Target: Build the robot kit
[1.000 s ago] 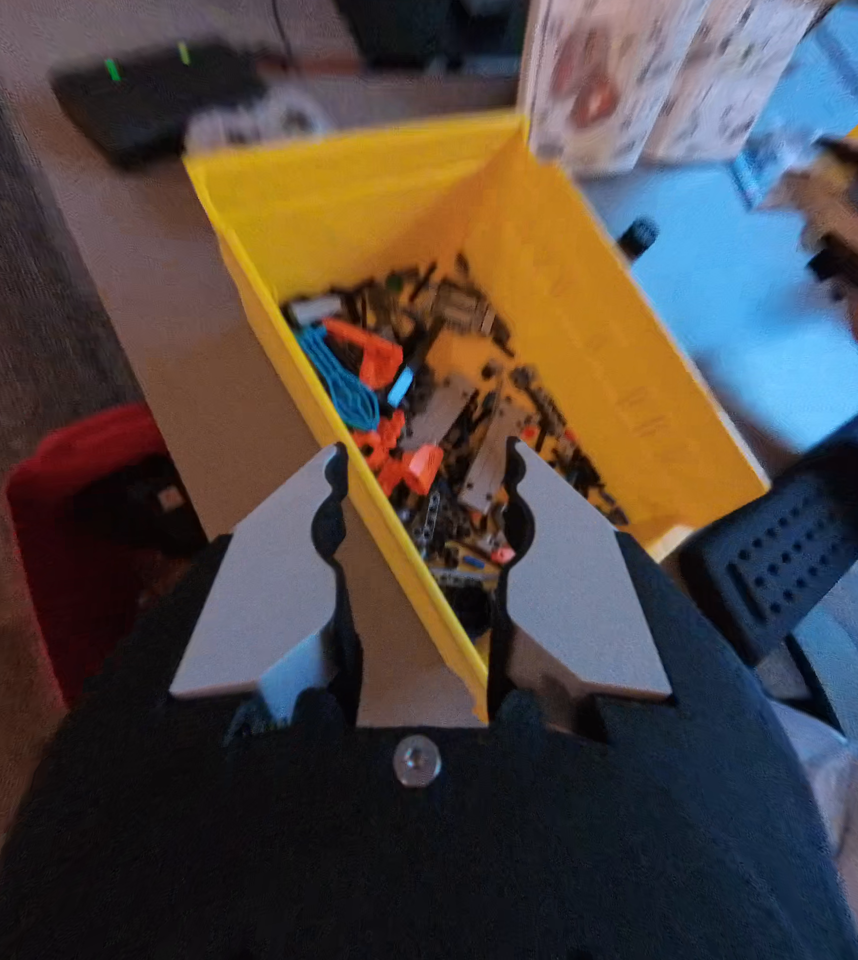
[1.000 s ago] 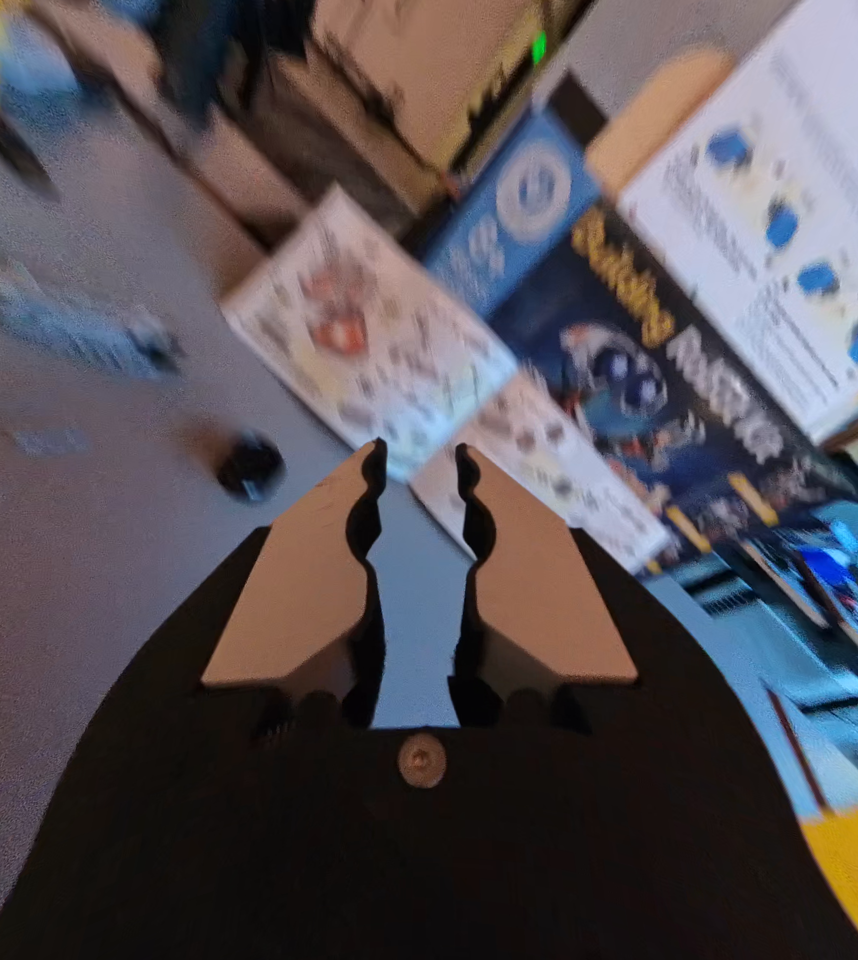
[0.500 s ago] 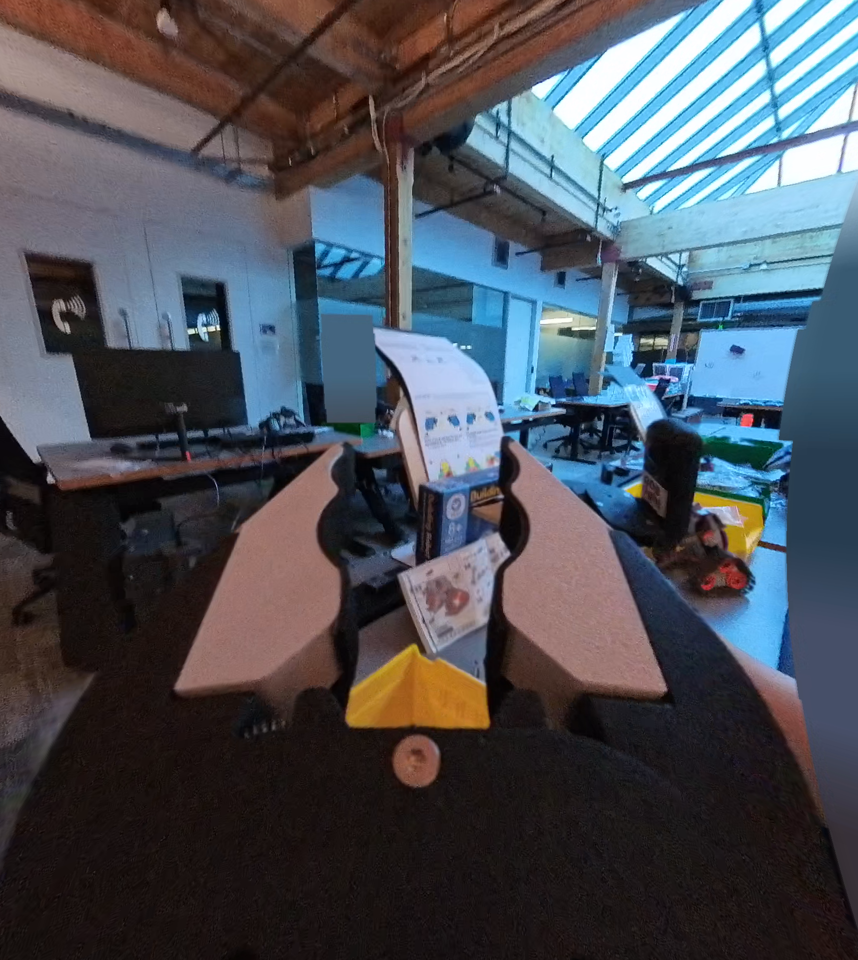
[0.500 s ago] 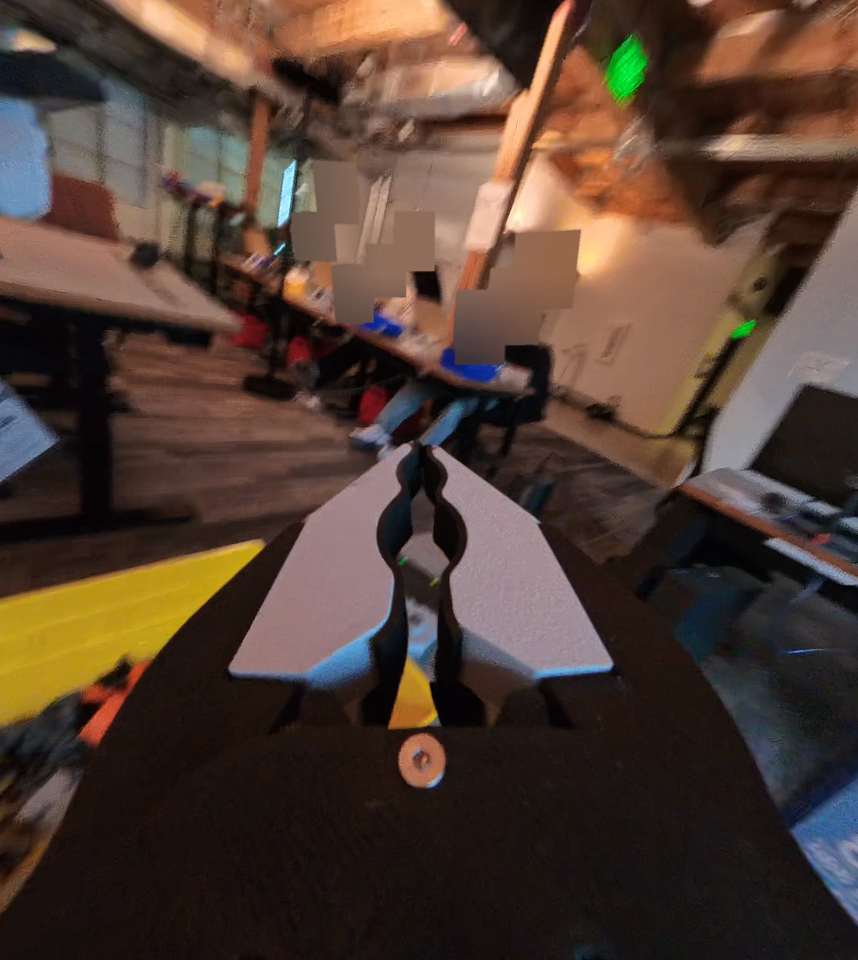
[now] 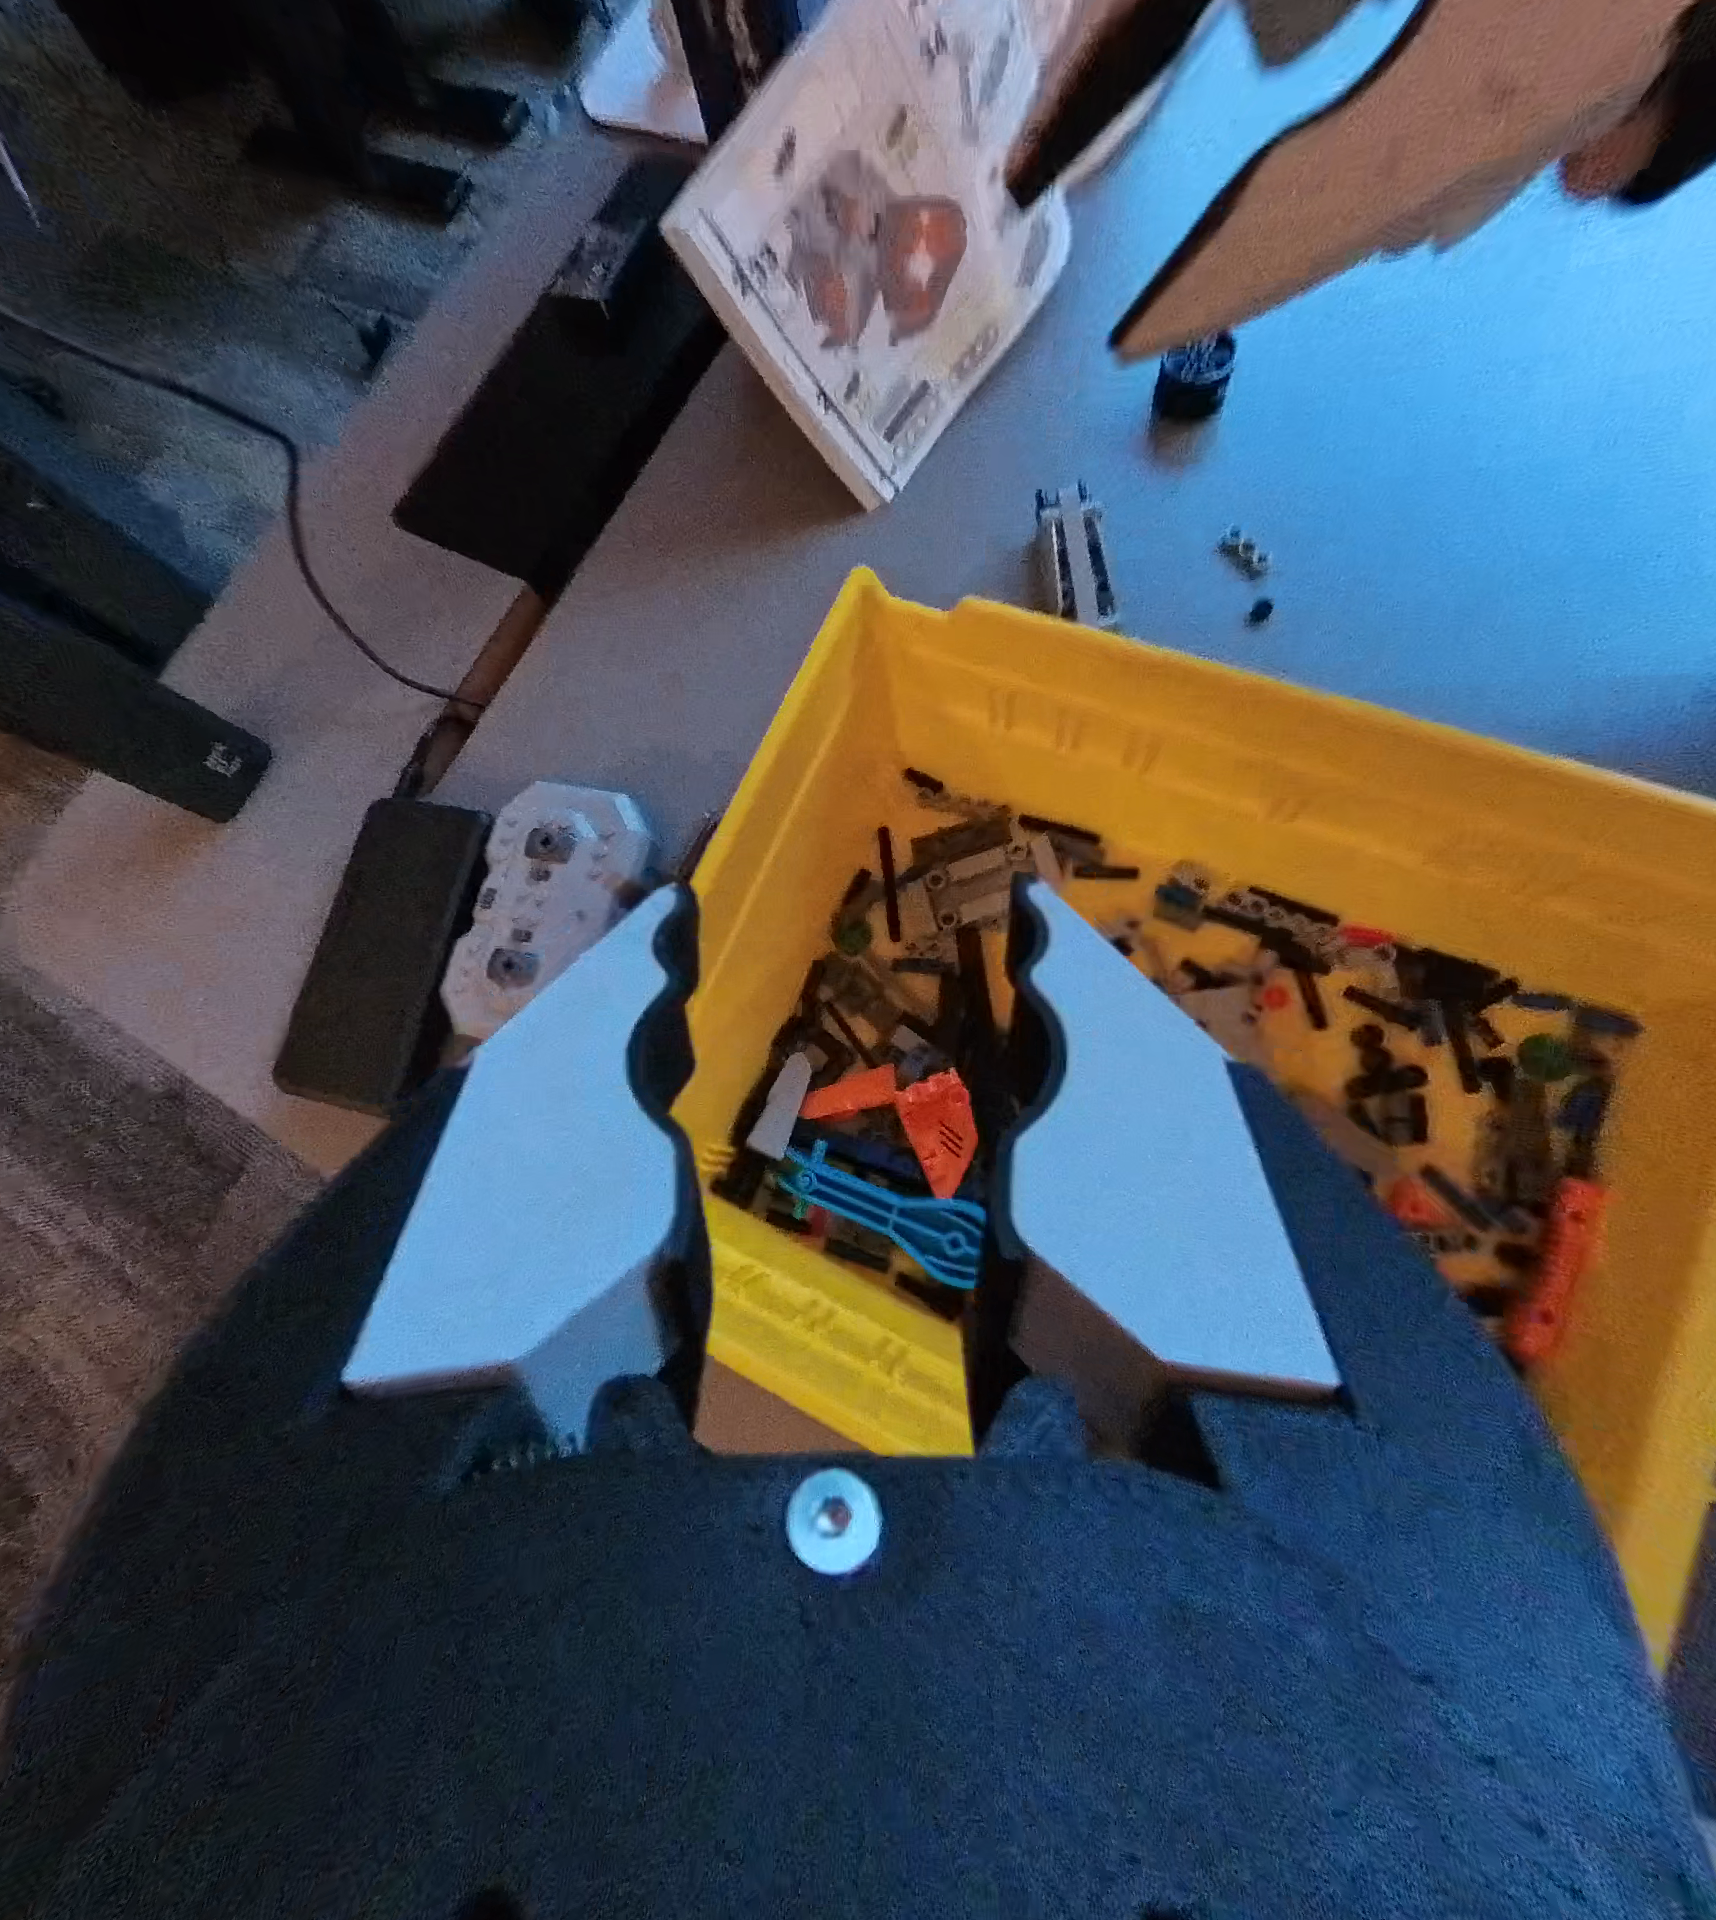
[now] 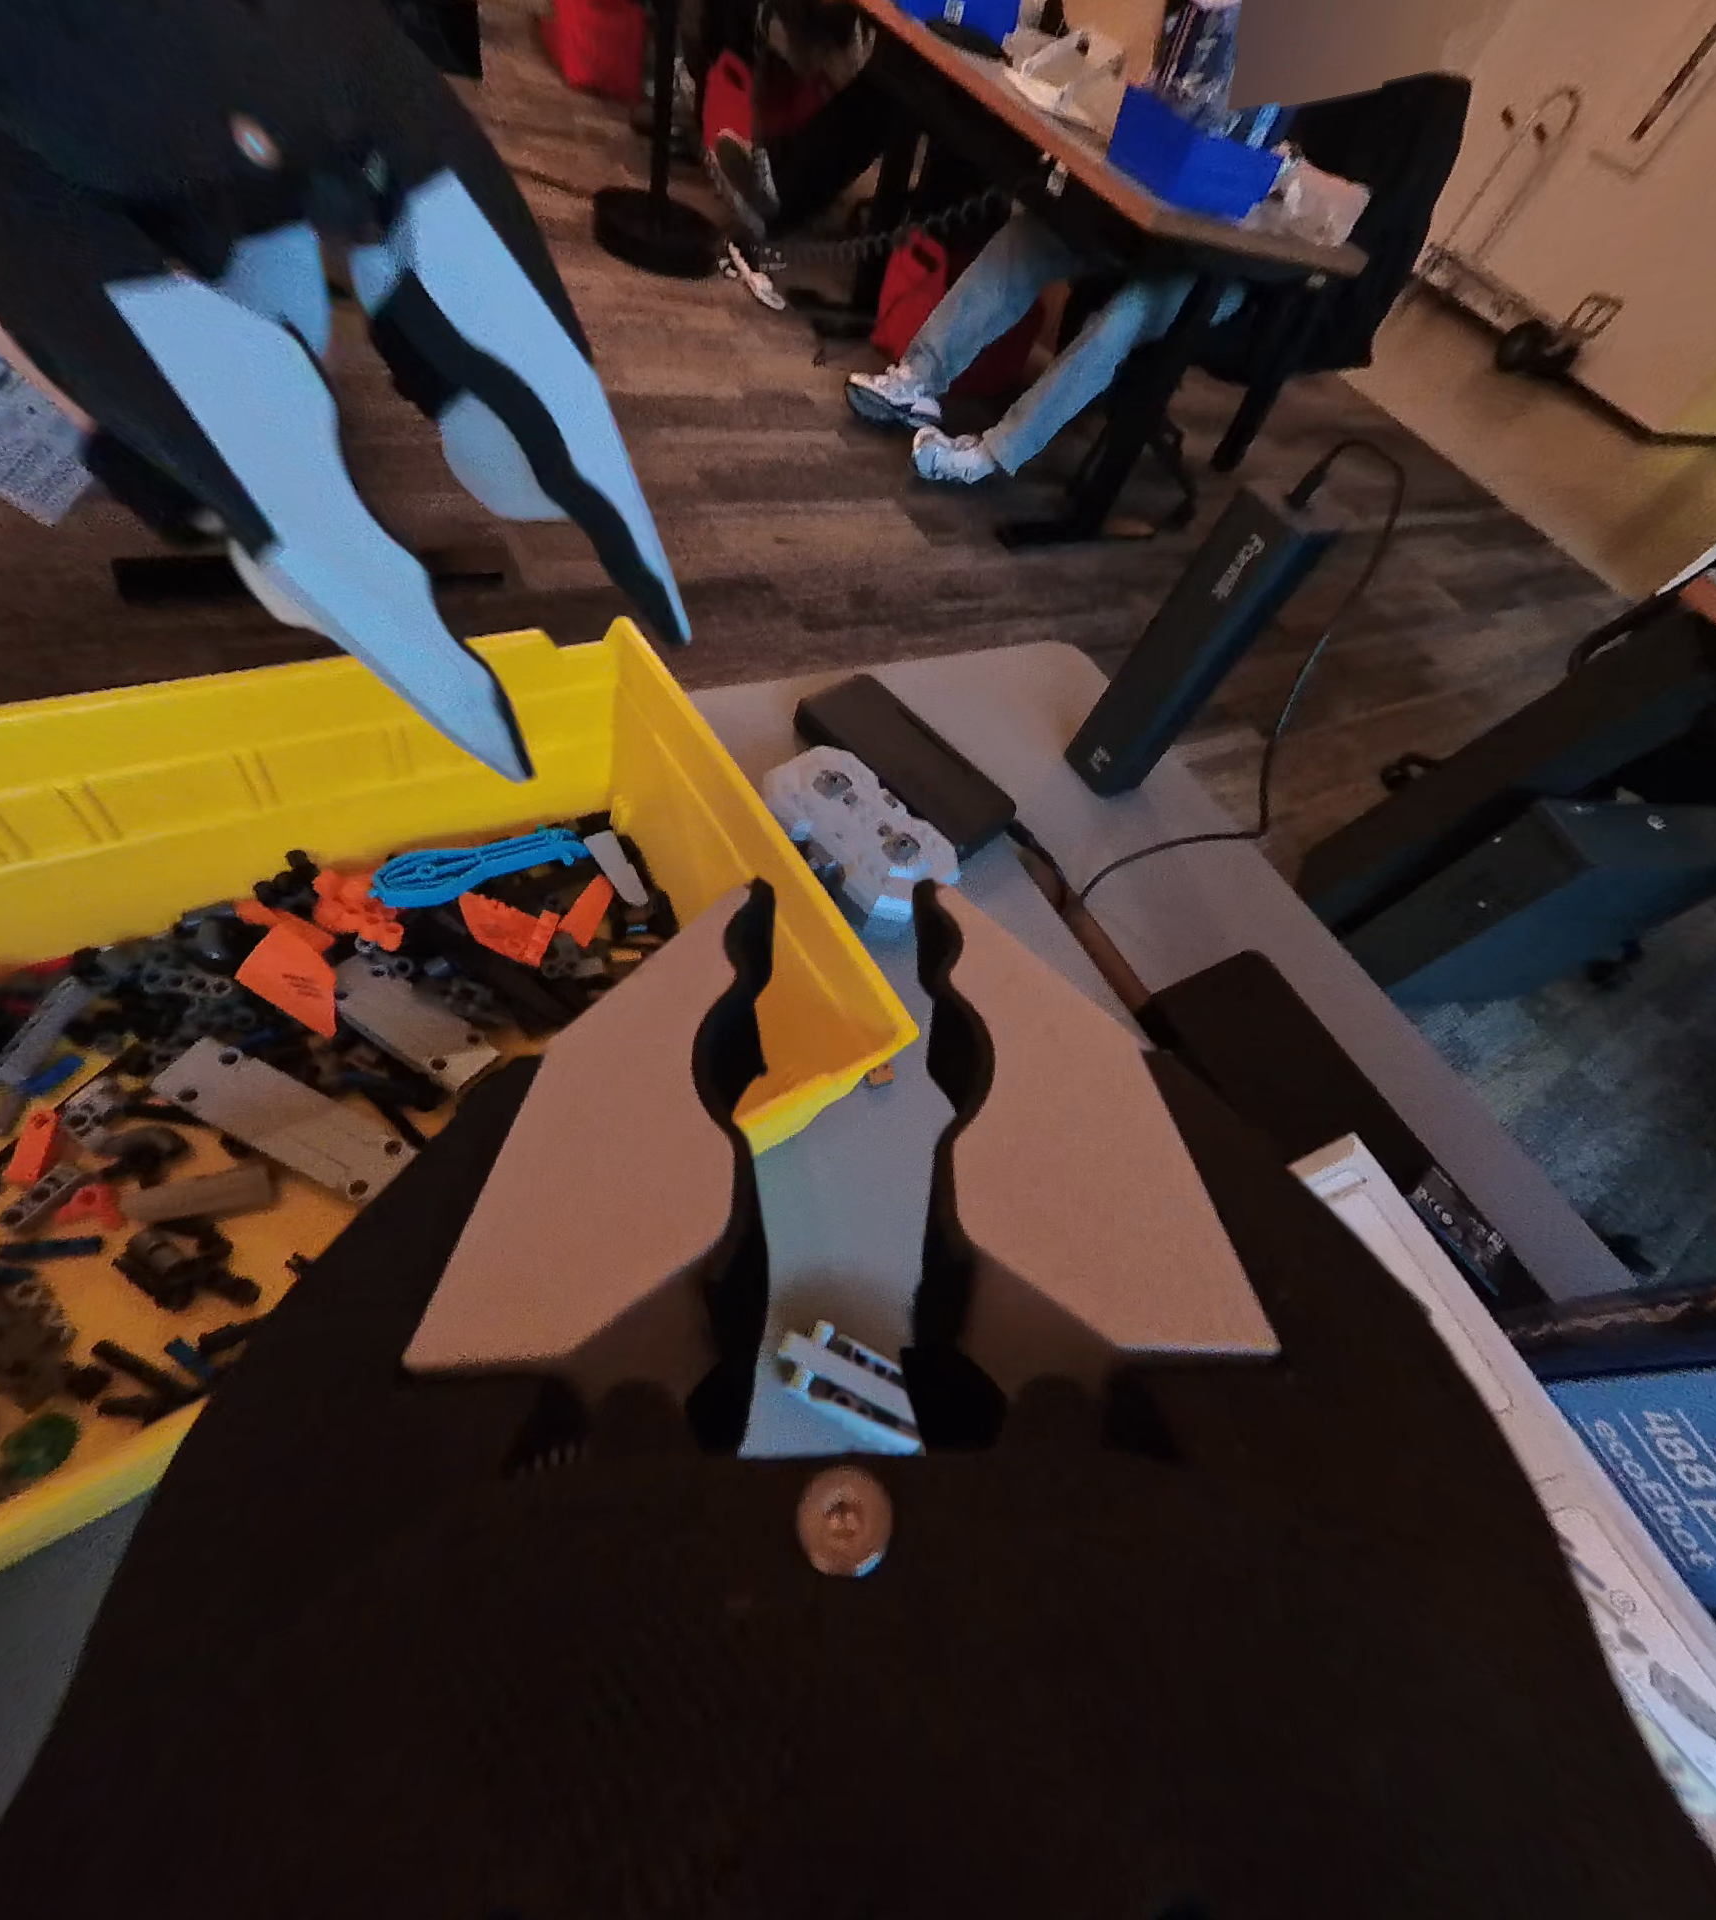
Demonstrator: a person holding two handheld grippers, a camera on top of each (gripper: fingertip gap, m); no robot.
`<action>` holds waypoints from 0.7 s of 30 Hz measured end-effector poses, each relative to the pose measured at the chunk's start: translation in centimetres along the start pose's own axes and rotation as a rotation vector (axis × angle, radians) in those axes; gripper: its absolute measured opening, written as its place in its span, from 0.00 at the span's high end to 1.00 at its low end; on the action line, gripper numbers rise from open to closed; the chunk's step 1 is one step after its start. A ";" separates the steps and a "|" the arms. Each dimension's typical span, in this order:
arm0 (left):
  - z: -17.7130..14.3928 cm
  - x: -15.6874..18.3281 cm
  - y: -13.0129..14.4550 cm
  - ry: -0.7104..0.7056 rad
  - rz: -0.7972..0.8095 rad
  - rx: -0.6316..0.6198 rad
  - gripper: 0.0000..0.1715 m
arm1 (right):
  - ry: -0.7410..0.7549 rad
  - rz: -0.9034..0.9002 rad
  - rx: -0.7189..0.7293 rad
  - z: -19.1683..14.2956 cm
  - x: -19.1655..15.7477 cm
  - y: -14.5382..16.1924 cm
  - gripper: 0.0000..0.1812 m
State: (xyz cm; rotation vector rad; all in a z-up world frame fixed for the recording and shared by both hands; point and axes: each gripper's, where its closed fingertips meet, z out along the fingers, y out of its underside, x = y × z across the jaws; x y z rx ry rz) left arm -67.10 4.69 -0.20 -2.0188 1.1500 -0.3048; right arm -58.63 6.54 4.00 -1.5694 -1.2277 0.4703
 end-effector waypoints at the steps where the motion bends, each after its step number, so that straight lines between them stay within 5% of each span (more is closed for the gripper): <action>1: 1.1 0.2 0.7 0.027 -0.002 -0.041 0.68 | -0.011 0.007 -0.019 -0.2 0.1 0.4 0.84; 5: 4.1 1.2 3.3 0.138 -0.097 -0.198 0.67 | -0.038 0.008 -0.129 -1.1 0.6 2.6 0.77; 7: 5.3 2.0 4.9 0.182 -0.165 -0.296 0.50 | -0.053 0.008 -0.155 -1.1 0.5 3.2 0.76; 14: 7.3 3.5 8.7 0.222 -0.093 -0.532 0.61 | -0.213 -0.058 -0.257 0.1 -2.7 5.1 0.76; 21: 7.8 3.6 12.1 0.220 0.030 -0.685 0.67 | -0.213 -0.074 -0.276 0.6 -2.5 5.5 0.78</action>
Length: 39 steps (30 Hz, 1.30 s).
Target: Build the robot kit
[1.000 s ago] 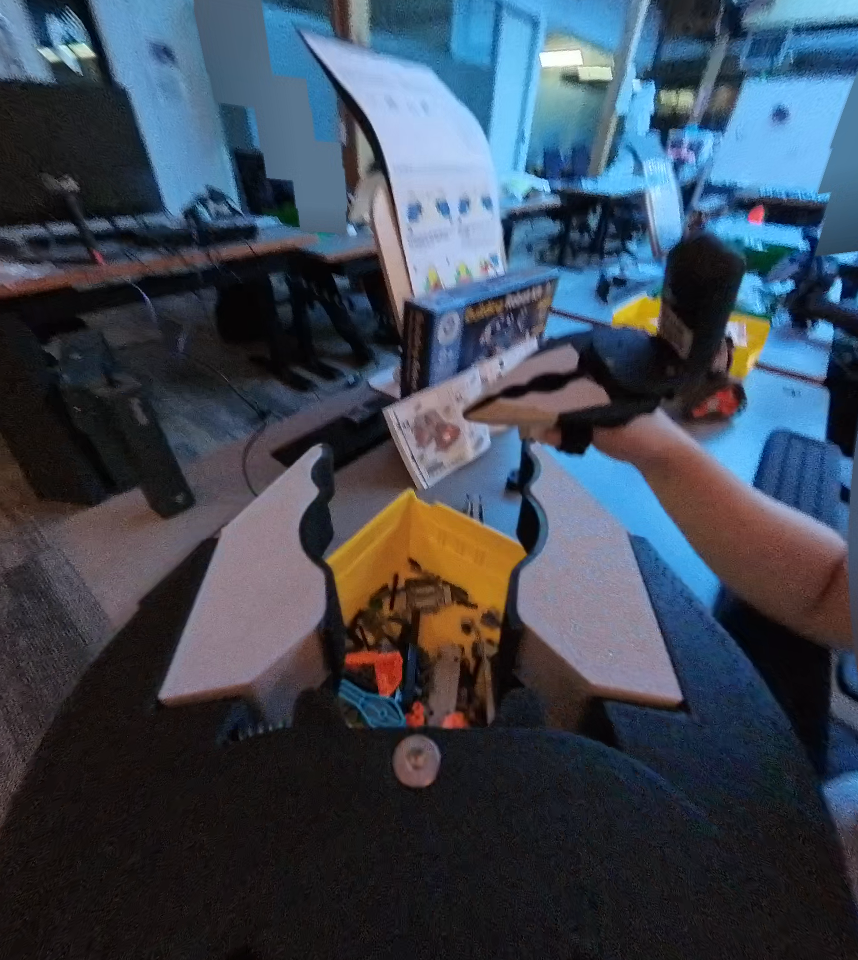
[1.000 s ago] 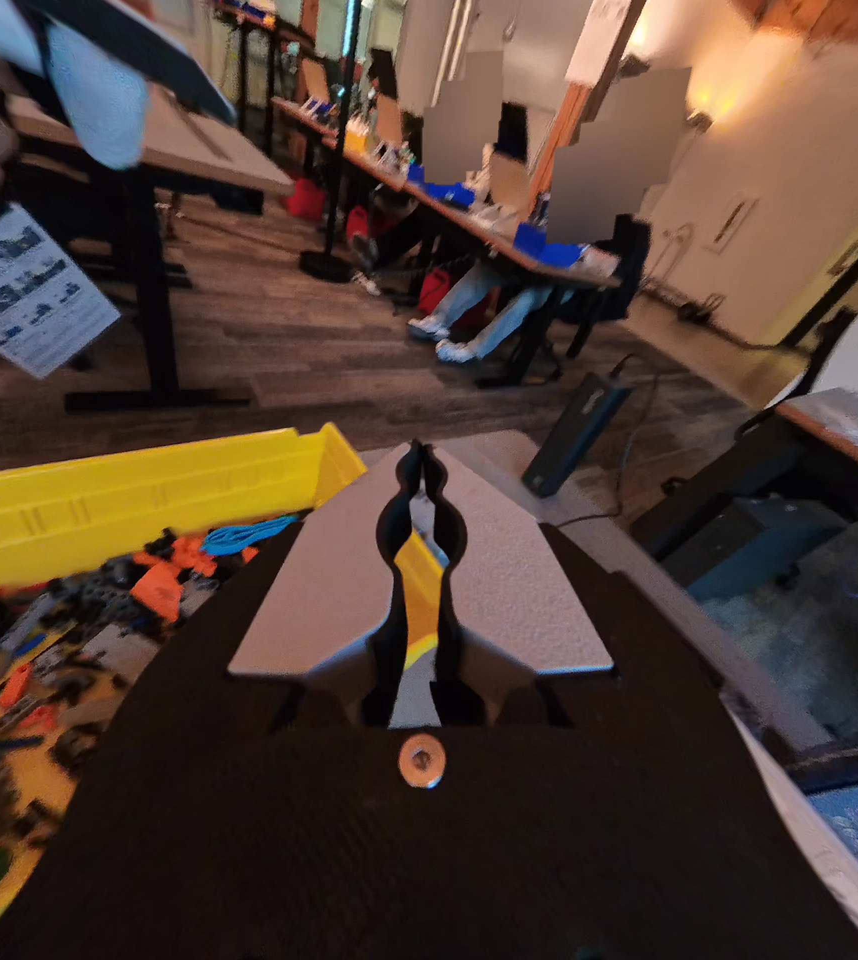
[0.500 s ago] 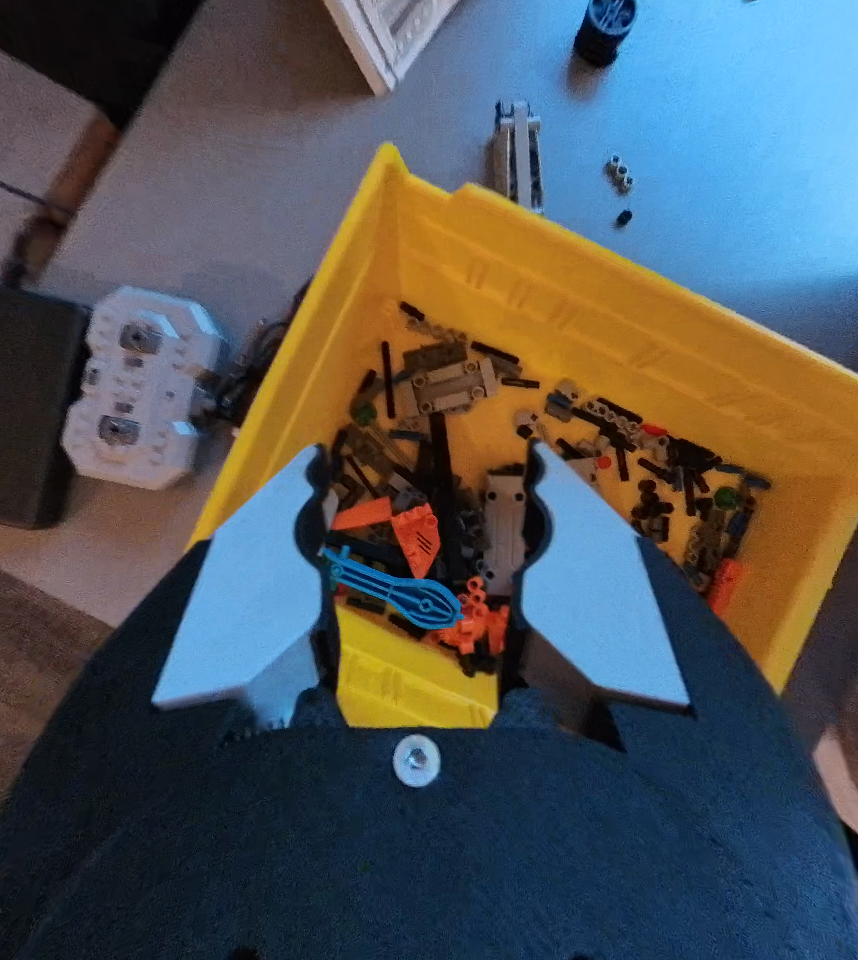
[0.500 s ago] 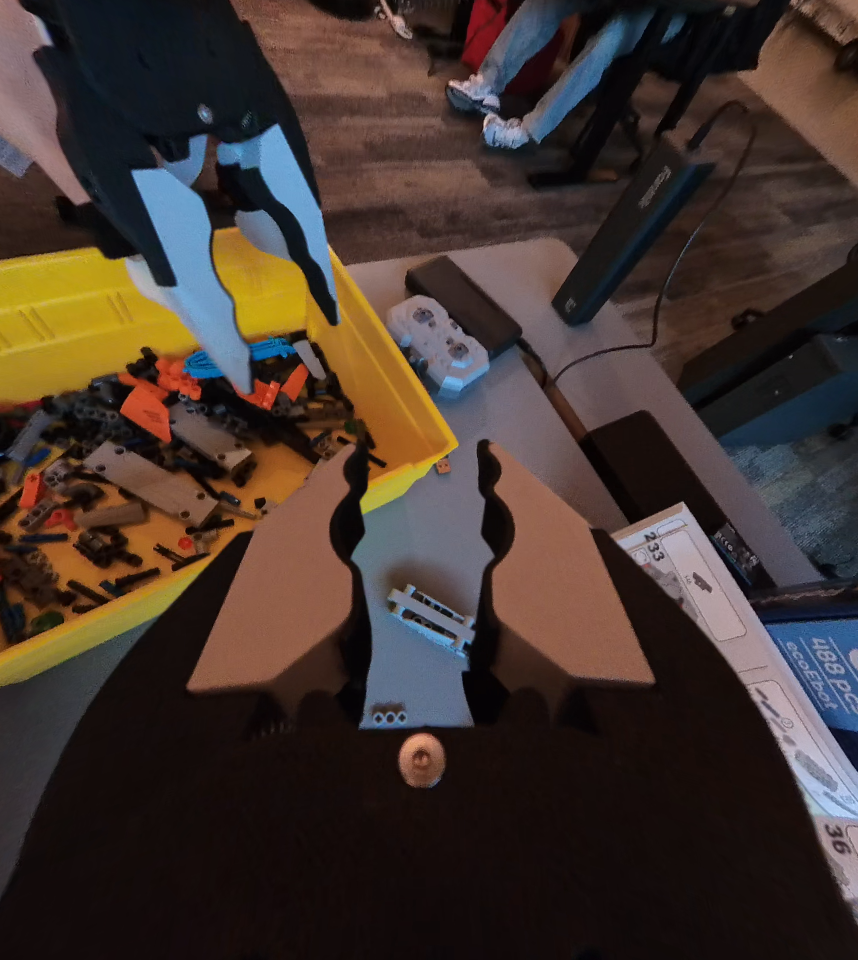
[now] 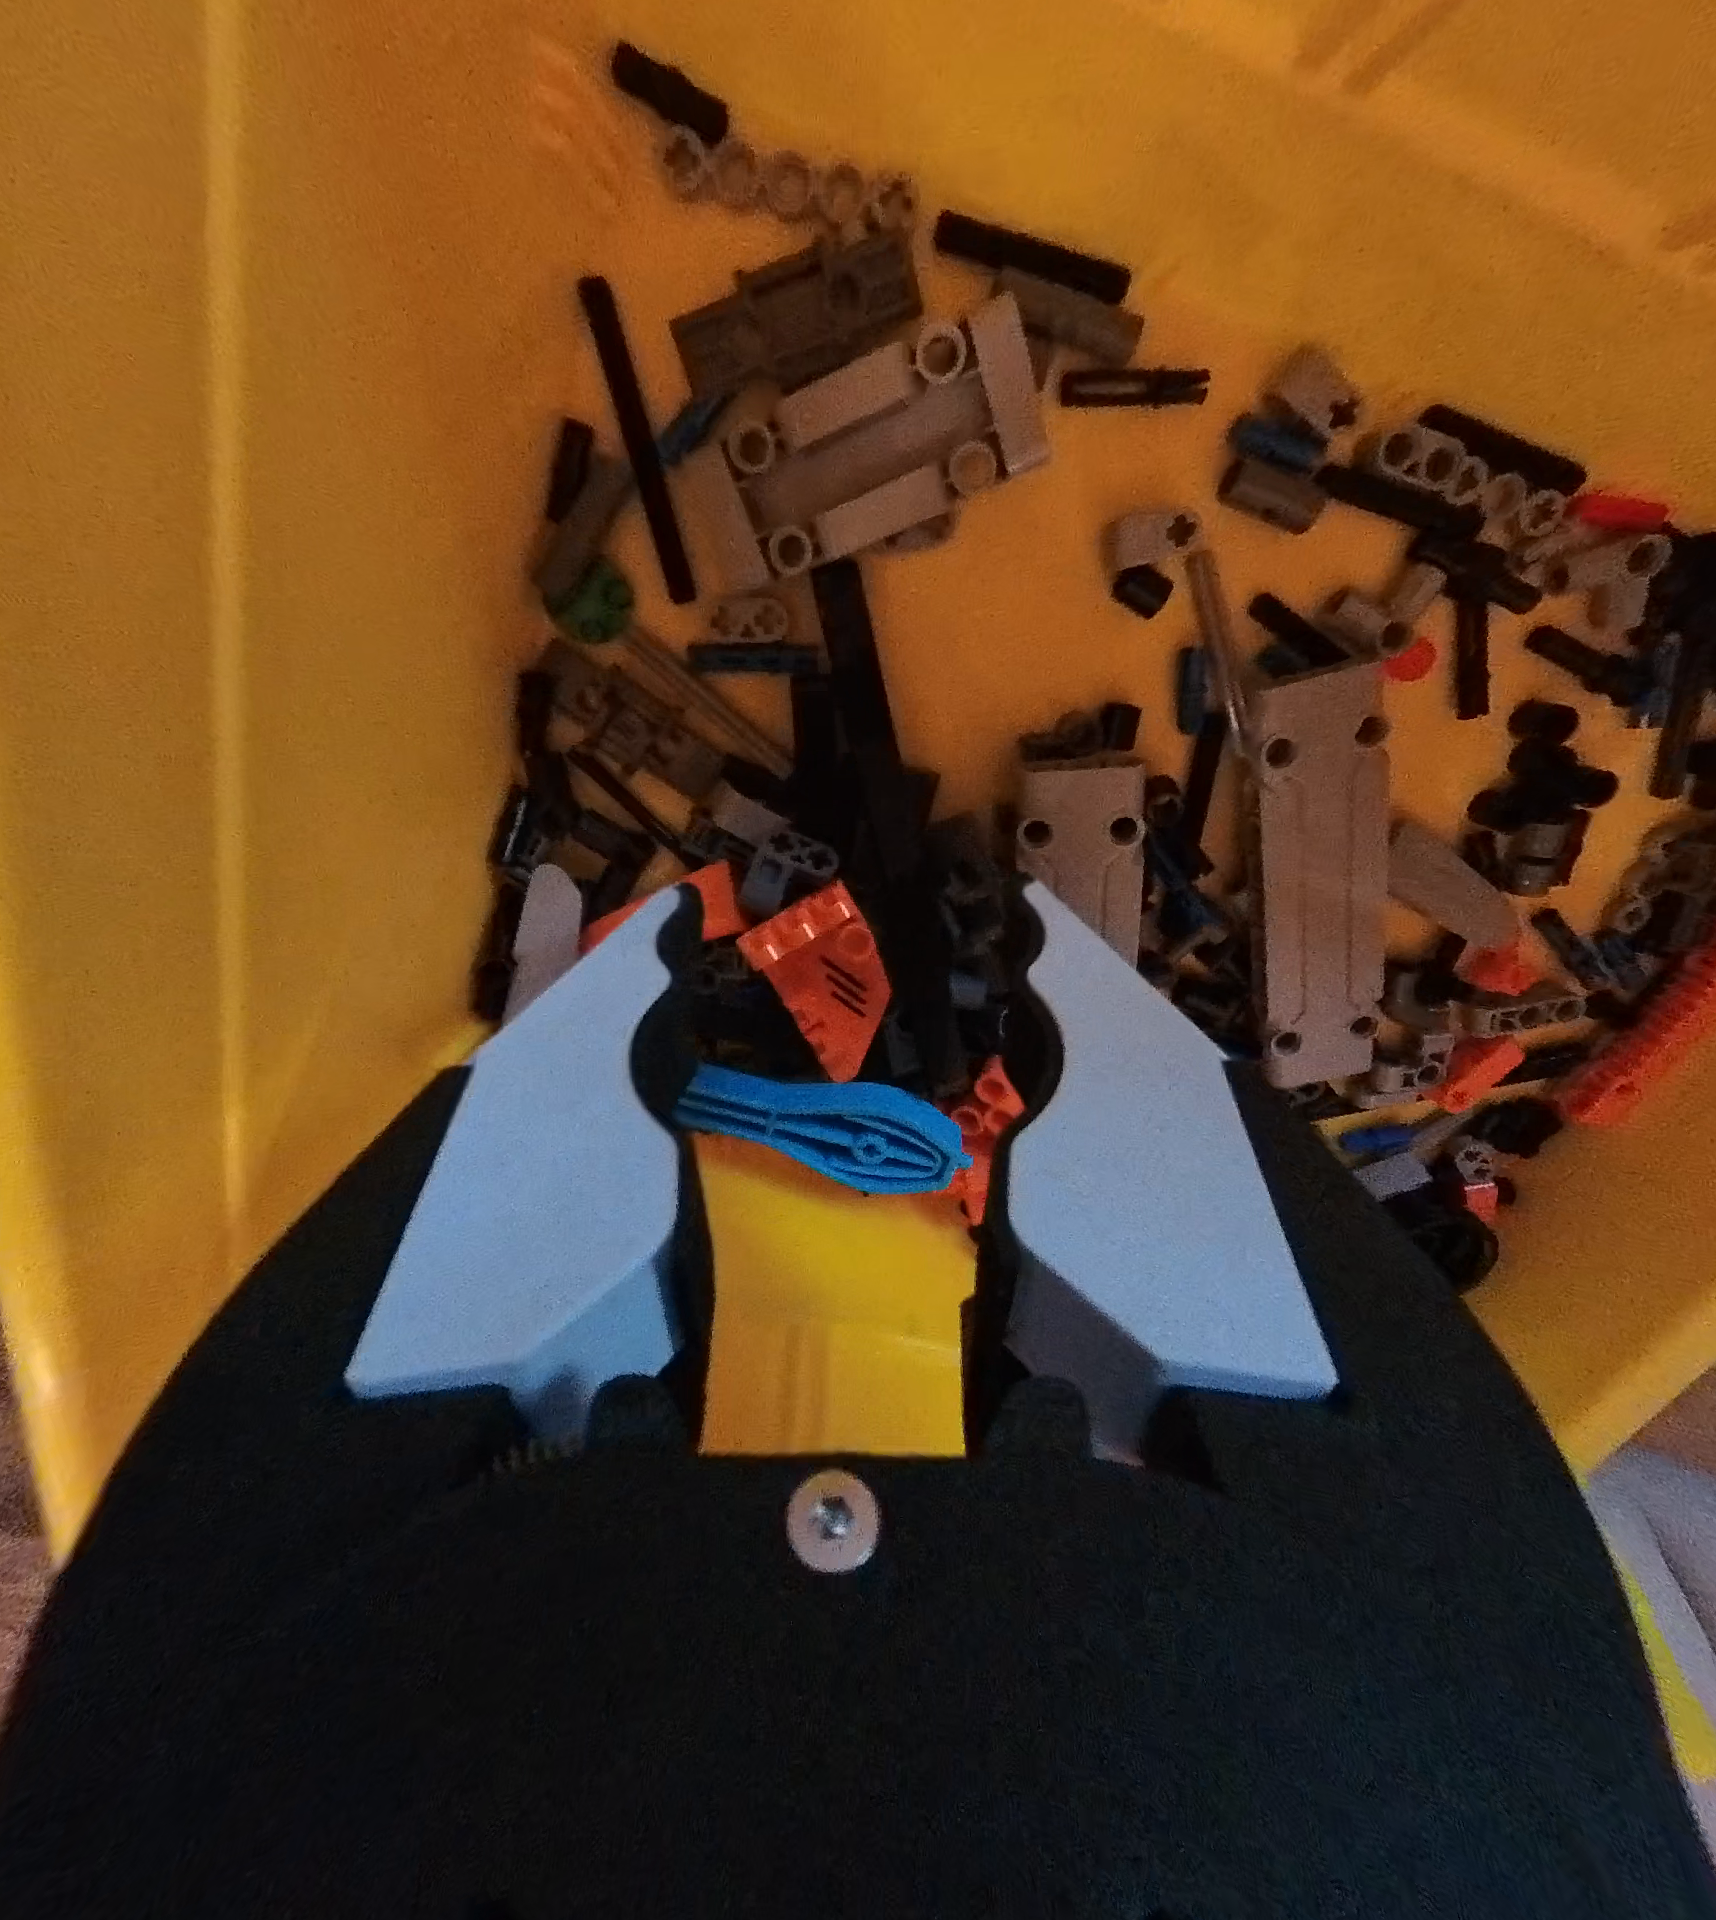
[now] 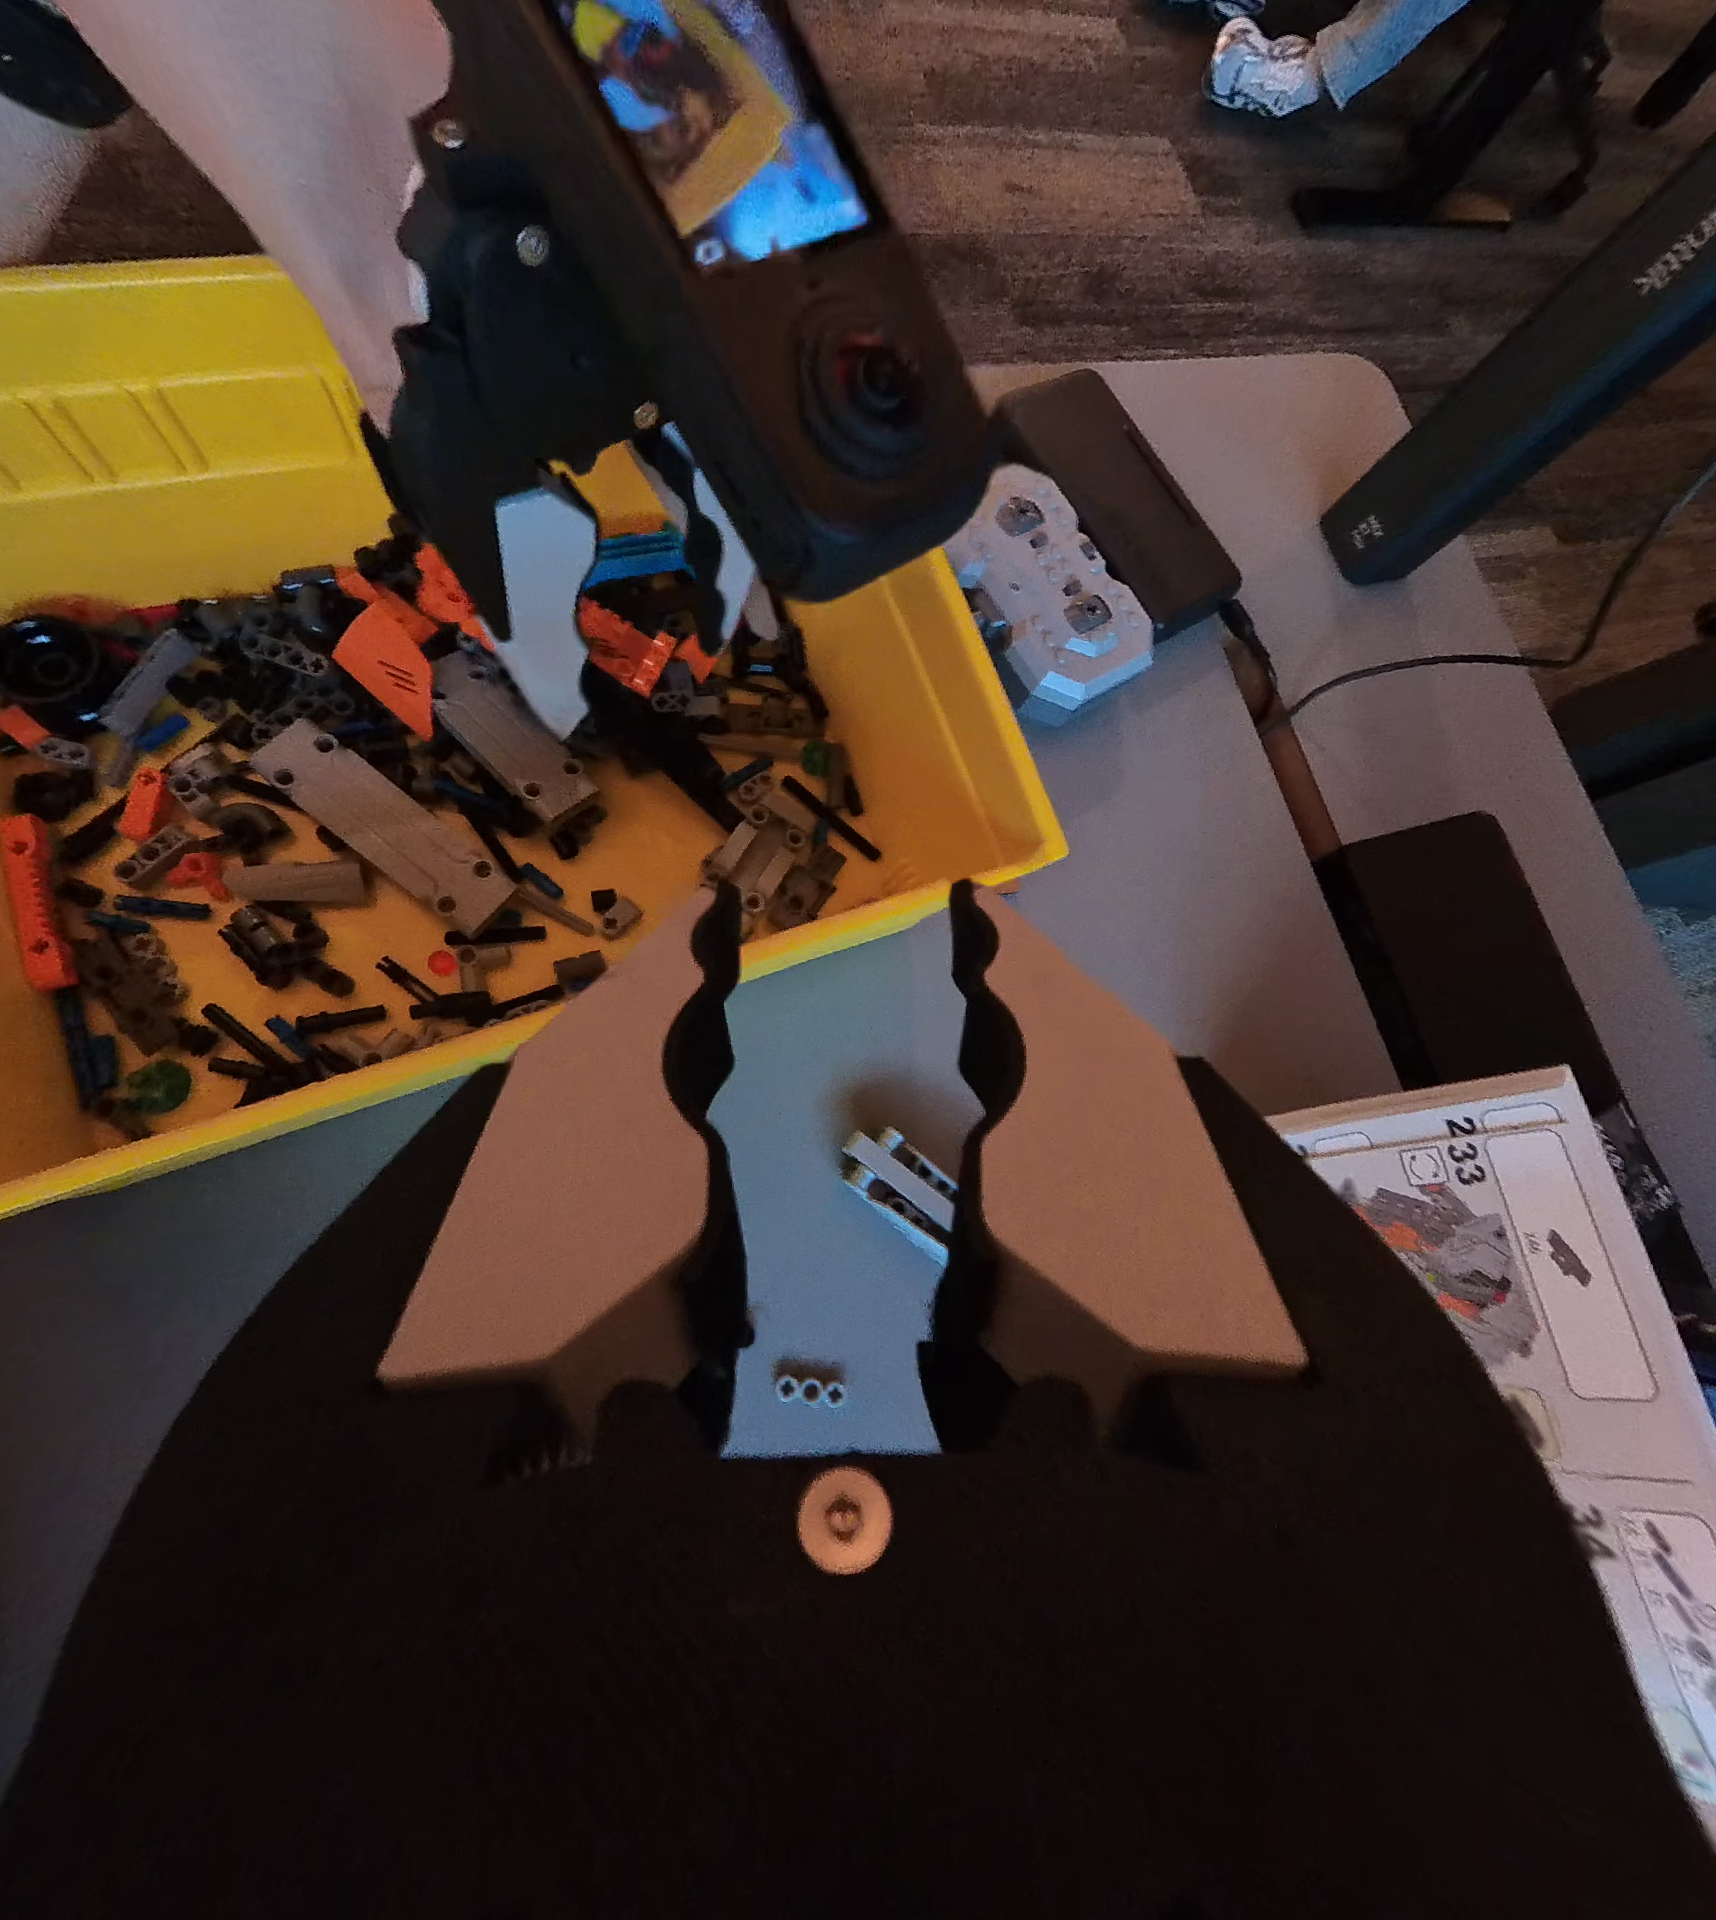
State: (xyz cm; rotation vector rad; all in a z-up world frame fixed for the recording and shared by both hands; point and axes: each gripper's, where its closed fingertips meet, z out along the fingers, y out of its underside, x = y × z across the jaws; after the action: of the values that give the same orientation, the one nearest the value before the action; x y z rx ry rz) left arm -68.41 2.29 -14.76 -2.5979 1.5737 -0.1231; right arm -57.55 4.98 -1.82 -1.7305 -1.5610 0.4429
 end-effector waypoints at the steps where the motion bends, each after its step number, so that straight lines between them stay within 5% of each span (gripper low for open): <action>1: 0.3 0.3 0.1 0.017 0.002 -0.013 0.67 | 0.013 0.003 0.000 -0.1 0.3 0.0 0.78; 9: 1.0 2.3 1.4 0.098 0.085 -0.105 0.85 | 0.067 0.017 0.086 -1.3 1.6 -1.2 0.82; 14: 0.3 1.1 1.6 0.059 0.056 -0.091 0.85 | 0.082 0.033 0.095 -1.3 2.3 -1.0 0.82; 26: -4.3 -1.2 -3.0 0.004 0.005 0.288 0.85 | 0.096 0.032 0.086 -0.7 2.8 -0.7 0.83; 28: -4.1 0.1 -4.2 0.053 0.045 0.327 0.72 | 0.098 0.028 0.092 -0.9 2.8 -0.9 0.83; 32: -3.0 -3.0 -1.2 -0.106 -0.071 0.150 0.67 | 0.110 0.020 0.094 -1.3 2.8 -1.0 0.83; 39: -3.3 -1.5 0.6 0.075 -0.384 0.083 0.73 | 0.236 0.020 0.001 -5.0 5.1 1.6 0.82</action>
State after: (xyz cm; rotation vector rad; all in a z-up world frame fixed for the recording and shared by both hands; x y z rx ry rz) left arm -70.06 3.21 -11.64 -2.8232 1.0431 -0.3096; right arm -51.97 8.36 1.48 -1.7307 -1.3761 0.2385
